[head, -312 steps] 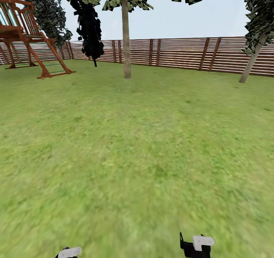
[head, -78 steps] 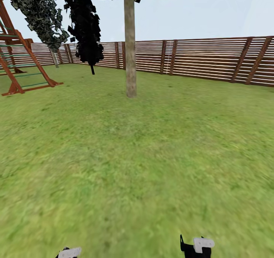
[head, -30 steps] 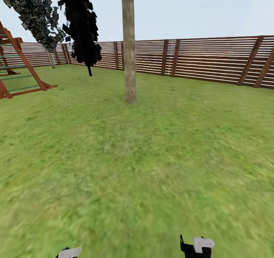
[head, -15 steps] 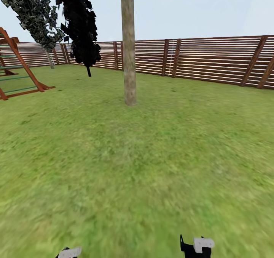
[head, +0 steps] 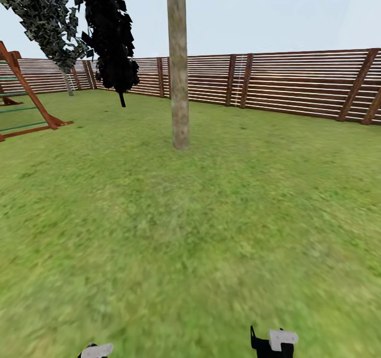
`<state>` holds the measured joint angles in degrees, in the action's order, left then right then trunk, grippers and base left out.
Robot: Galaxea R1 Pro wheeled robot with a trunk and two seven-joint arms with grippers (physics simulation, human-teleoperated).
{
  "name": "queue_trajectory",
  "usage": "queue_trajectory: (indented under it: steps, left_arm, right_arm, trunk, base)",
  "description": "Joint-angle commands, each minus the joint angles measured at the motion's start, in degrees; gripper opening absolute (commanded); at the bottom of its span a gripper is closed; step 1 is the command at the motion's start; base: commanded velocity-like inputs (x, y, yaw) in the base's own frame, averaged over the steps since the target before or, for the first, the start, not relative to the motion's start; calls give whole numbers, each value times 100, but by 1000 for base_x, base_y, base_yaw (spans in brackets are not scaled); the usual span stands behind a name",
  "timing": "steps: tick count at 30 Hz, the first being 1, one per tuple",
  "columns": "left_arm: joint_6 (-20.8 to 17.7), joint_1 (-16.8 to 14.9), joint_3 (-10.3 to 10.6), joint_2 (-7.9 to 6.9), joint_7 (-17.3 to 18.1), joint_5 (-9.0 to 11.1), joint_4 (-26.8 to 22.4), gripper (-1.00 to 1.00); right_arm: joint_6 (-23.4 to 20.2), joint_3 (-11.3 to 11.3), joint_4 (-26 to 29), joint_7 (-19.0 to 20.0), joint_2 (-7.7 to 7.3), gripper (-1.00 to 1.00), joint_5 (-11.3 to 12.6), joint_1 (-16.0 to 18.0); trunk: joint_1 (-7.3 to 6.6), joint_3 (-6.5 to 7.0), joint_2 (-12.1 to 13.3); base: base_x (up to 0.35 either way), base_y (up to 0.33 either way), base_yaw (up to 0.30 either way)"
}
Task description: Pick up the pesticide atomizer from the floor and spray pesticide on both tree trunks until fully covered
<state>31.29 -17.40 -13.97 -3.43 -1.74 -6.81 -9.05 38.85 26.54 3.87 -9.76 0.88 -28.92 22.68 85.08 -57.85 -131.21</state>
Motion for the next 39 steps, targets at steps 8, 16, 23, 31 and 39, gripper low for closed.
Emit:
queue_trajectory:
  steps: [8,16,23,31,39]
  left_arm:
    - [0,-5,0,0,-2,-3,-1,-100]
    - [0,0,0,0,-2,-1,-1,-100]
    - [0,-1,1,0,-2,-3,-1,-100]
    - [0,-2,0,0,-2,1,-2,-100]
    - [0,-2,0,0,-2,1,-1,-100]
  right_arm:
    - [0,0,0,0,0,100,0,0]
    - [0,0,0,0,0,100,0,0]
    - [0,0,0,0,0,100,0,0]
    - [0,0,0,0,0,100,0,0]
    - [0,0,0,0,0,100,0,0]
  trunk:
    - [0,0,0]
    - [0,0,0]
    - [0,0,0]
    - [0,0,0]
    - [0,0,0]
  base:
    - [339,0,0]
    - [339,0,0]
    - [339,0,0]
    - [339,0,0]
    - [339,0,0]
